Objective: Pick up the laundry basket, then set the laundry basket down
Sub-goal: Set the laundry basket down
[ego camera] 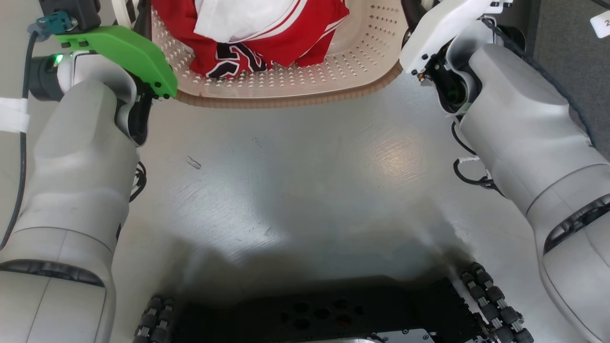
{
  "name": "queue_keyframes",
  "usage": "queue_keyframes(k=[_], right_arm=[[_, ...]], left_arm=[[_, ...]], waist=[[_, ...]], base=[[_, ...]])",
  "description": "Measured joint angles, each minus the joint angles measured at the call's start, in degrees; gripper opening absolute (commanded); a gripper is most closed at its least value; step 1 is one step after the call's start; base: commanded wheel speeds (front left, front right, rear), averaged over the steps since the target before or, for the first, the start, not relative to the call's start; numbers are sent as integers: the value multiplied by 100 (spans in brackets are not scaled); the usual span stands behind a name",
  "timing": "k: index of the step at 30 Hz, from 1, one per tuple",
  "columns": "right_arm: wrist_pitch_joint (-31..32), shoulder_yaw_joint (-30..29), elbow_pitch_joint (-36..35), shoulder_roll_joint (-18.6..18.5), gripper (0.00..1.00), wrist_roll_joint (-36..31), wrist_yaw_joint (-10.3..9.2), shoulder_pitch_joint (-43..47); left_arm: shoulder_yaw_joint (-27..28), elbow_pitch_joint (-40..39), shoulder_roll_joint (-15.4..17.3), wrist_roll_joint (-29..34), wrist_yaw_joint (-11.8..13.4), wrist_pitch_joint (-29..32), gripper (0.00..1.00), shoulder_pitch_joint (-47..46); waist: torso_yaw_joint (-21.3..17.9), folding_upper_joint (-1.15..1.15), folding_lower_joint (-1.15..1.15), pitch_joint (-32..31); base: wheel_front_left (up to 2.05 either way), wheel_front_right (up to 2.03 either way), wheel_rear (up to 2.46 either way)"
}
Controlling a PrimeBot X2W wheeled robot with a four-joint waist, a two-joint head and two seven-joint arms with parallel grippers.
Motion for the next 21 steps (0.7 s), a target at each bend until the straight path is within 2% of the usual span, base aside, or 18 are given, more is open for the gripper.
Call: queue_keyframes(k=[1,2,3,4,21], right_arm=[[-25,-1,-1,-2,35,18,10,-10],[-53,-1,-3,-9,47,36,23,-35],[-68,-2,-3,-27,93,40,25,-65],[-68,-2,-8,-30,100,41,45,-94],[-169,99,-3,-40,100,156,45,-86]], left_arm=[[0,23,0,0,0,1,9,-5],[0,51,5,1,0,1,31,-5],[1,70,21,1,0,0,92,-5],[2,79,44,1,0,-1,100,-5],[-3,263,54,2,-1,-53,100,-29]], waist=[[-2,0,0,2],[-4,0,0,4],[-5,0,0,5],[-7,0,0,6],[-17,0,0,-161]], base=[[0,0,0],[0,0,0],[0,0,0],[0,0,0],[0,0,0]])
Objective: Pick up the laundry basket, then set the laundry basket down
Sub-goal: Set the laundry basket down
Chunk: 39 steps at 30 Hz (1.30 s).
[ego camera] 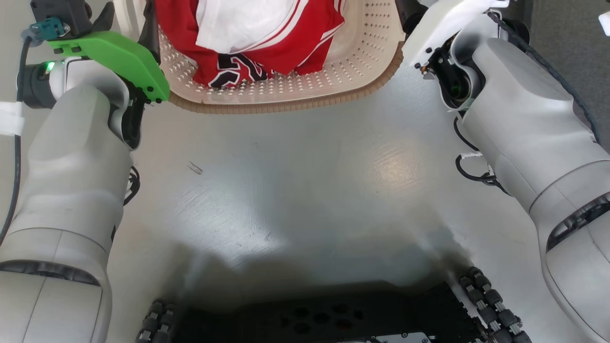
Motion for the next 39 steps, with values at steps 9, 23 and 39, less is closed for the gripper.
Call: queue_keyframes(k=[9,23,39], right_arm=[[-52,75,63,0,100,45,3,183],[-152,192,78,3,100,114,57,634],[-229,355,70,7,100,90,157,1286]], left_arm=[[9,121,-1,-2,-5,-42,100,143],[76,48,31,-30,-51,-48,100,699],[287,-667,176,-37,-56,-48,100,1540]], waist=[[-16,0,0,-342],[-78,0,0,-1109],[-186,0,0,-2360]], base=[[0,0,0],[0,0,0],[0,0,0]])
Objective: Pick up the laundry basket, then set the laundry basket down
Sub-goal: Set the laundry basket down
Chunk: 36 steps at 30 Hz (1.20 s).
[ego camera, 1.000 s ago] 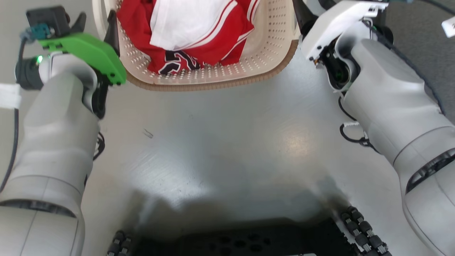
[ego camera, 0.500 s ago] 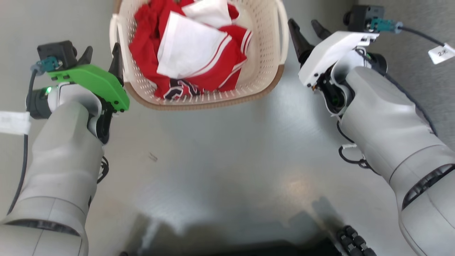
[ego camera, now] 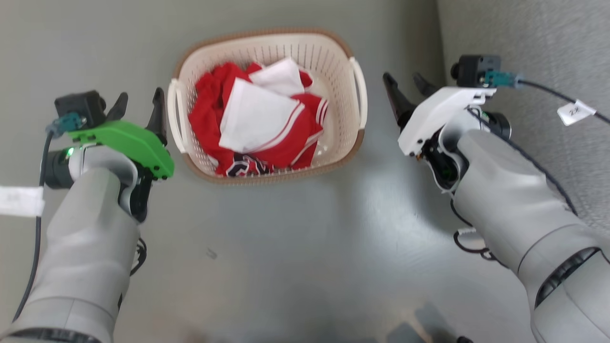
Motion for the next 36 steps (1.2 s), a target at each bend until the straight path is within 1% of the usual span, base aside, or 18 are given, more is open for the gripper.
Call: queue_keyframes(k=[4,9,12,15,17,22,28,32,36], right_arm=[[-7,20,-29,3,100,-1,8,169],[-31,-9,-56,4,100,-52,48,351],[-32,-236,-299,-58,100,-113,48,381],[-45,-477,-546,-196,100,-234,49,413],[-49,-711,-760,-322,100,-330,49,597],[-49,-999,-1078,-433,100,-544,48,1033],[-51,-1402,-1655,-612,100,-944,33,1429],[-56,-1646,-2090,-697,100,-1263,-62,1818],[-56,-1902,-2494,-732,100,-1546,-171,2236]], left_arm=[[99,-244,63,32,0,-1,100,263],[135,-495,55,79,0,-1,100,632],[168,-651,48,137,0,-1,100,886],[290,-836,44,138,-1,-1,100,1123],[381,-1000,43,142,0,0,100,1368],[492,-1403,44,281,7,-1,100,1728],[632,-1944,40,463,11,-1,100,2083],[676,-2226,36,608,20,0,100,2418],[855,-2555,34,703,103,-1,100,2741]], waist=[[-21,0,0,-319],[-41,0,0,-711],[-43,0,0,-944],[-36,0,0,-1181],[-25,0,0,-1420],[-2,0,0,-1811],[36,0,0,-2222],[68,0,0,-2454],[96,0,0,-2652]], base=[[0,0,0],[0,0,0],[0,0,0],[0,0,0],[0,0,0],[0,0,0],[0,0,0],[0,0,0],[0,0,0]])
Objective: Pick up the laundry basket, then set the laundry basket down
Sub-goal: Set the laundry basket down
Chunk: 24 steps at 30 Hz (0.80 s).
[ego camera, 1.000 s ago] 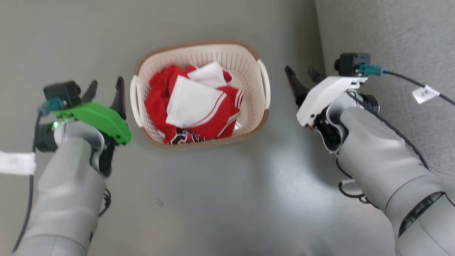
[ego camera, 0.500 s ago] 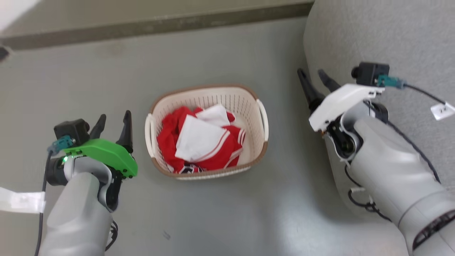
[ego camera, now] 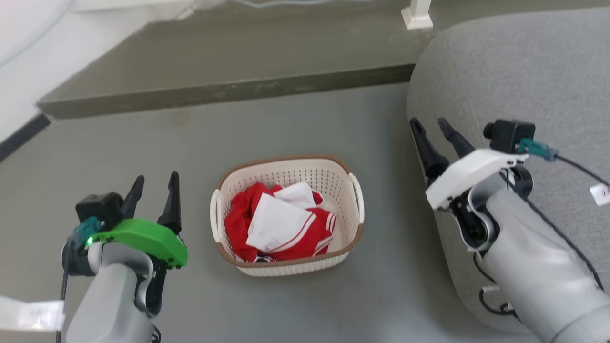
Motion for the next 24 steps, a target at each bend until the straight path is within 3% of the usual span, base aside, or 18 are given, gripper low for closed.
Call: queue_keyframes(k=[15,24], right_arm=[[0,-745,-1283,29,100,-925,-439,1345],[0,-1016,-1748,47,100,-1299,-503,1908]], left_arm=[[332,-1039,-81,223,87,0,100,912],[396,-1386,-121,430,87,0,100,1300]], waist=[[33,0,0,-340],[22,0,0,-396]], base=[[0,0,0],[0,0,0]])
